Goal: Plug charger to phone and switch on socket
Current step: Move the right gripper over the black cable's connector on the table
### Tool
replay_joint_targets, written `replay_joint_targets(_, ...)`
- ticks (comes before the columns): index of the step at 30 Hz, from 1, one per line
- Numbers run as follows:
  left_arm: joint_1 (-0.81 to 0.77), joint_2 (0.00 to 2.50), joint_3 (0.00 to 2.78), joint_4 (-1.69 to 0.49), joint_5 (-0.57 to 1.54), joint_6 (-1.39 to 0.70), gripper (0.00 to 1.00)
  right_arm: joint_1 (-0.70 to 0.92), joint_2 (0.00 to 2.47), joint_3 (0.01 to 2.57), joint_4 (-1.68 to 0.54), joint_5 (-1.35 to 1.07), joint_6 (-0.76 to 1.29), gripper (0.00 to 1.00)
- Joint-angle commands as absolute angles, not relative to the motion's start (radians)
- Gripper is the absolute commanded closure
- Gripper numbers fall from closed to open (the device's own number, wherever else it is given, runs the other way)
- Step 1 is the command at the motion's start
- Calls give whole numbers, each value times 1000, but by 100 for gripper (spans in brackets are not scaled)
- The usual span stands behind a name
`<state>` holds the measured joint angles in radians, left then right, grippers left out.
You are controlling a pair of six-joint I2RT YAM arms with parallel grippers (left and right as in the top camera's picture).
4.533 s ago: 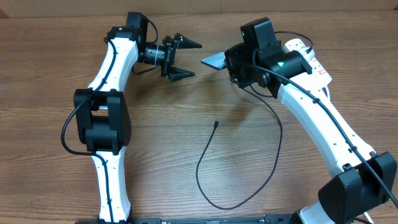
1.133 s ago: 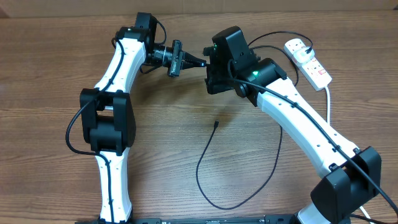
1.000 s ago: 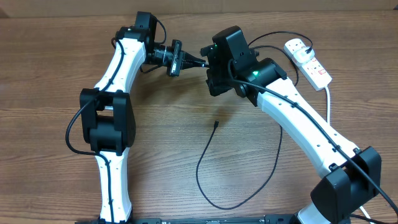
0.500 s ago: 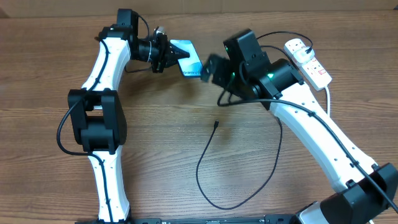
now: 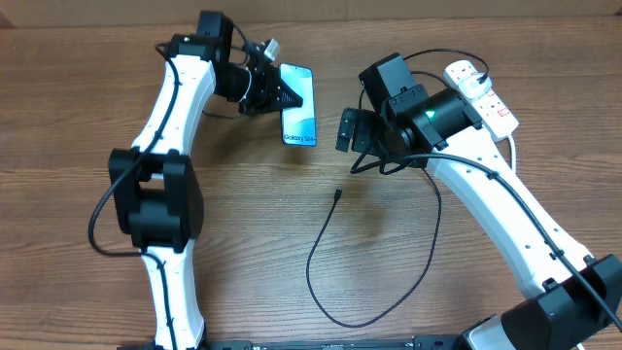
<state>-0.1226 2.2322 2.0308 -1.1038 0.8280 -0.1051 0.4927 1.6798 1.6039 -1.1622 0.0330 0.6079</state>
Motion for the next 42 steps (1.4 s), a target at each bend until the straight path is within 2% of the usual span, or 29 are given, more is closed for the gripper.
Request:
replay_joint_targets(1, -114, 2134, 2052, -1103, 635, -112, 96, 493, 1724, 1622, -1163, 20, 596, 9)
replay_joint_targets(11, -114, 2132, 2051, -1161, 614, -112, 96, 505, 1931, 1622, -1168, -47, 594, 31)
replay_joint_targets(15, -114, 2132, 2051, -1169, 569, -120, 96, 522, 1996, 1622, -1169, -47, 608, 44)
replay_joint_targets(23, -113, 2132, 2051, -1196, 513, -161, 96, 561, 2090, 1622, -1183, -96, 627, 50)
replay_joint_targets(26, -113, 2132, 2051, -1198, 513, -161, 96, 561, 2091, 1620, -1217, -96, 628, 57)
replay_joint_targets(35, -113, 2132, 2051, -1200, 513, -162, 96, 563, 2032, 1620, -1311, -83, 682, 55)
replay_joint_targets(42, -112, 2132, 2051, -1196, 513, -162, 96, 601, 1852, 1620, -1404, 90, 763, 53)
